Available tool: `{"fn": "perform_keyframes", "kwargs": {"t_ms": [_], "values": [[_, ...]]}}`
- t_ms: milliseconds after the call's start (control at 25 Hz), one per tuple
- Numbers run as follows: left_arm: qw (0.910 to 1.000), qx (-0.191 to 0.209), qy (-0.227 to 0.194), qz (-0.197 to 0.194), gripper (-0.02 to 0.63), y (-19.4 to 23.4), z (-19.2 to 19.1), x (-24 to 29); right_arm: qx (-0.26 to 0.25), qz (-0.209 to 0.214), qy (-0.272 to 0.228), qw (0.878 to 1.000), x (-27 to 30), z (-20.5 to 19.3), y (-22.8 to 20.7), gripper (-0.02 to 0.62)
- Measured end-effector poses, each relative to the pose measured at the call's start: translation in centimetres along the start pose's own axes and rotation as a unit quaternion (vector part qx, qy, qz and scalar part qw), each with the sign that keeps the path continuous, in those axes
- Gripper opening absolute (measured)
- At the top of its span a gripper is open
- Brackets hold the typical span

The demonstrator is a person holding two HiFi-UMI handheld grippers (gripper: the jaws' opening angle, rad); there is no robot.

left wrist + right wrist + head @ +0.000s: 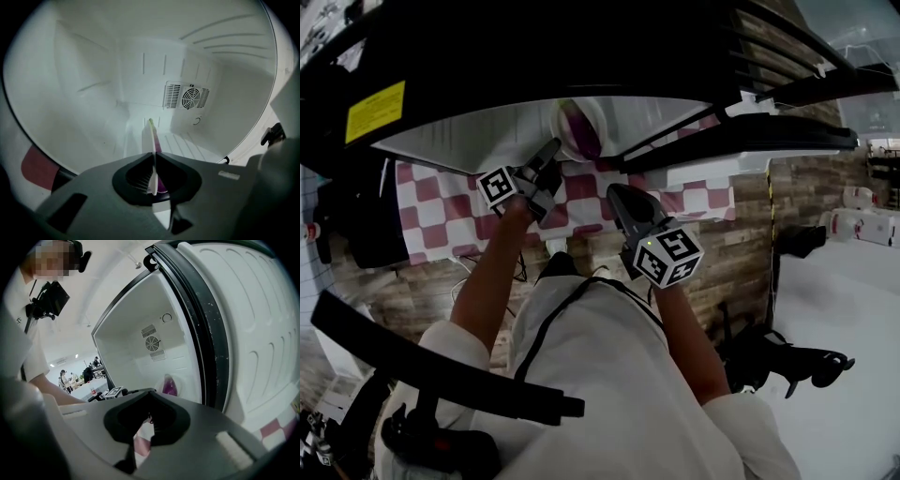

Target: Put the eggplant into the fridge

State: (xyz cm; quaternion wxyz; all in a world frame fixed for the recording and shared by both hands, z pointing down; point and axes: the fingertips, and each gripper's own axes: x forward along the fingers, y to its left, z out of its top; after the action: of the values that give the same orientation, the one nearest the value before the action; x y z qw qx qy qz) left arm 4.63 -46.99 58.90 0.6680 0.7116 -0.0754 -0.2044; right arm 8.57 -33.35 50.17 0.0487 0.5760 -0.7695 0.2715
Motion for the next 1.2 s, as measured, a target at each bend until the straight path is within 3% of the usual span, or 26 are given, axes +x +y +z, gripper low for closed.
{"fn": "perform_keyframes", "kwargs": {"t_ms": [760, 1000, 1200], "values": [[0.9996, 0.002, 0.015, 0.023, 0.028, 3.5, 1.0, 2.3, 0.015, -0.034, 0.009, 0.999, -1.1, -1.3, -1.0, 0.006], [0.9982, 0.014, 0.028, 0.052, 0.029, 4.3, 0.9, 2.9, 0.016, -0.036, 0.003, 0.999, -1.2, -1.1, -0.9, 0.006], [0.9932, 0.028, 0.039, 0.106, 0.028, 5.8, 0.7, 2.7, 0.018, -0.04, 0.001, 0.999, -1.7, -1.1, -0.9, 0.006]]}}
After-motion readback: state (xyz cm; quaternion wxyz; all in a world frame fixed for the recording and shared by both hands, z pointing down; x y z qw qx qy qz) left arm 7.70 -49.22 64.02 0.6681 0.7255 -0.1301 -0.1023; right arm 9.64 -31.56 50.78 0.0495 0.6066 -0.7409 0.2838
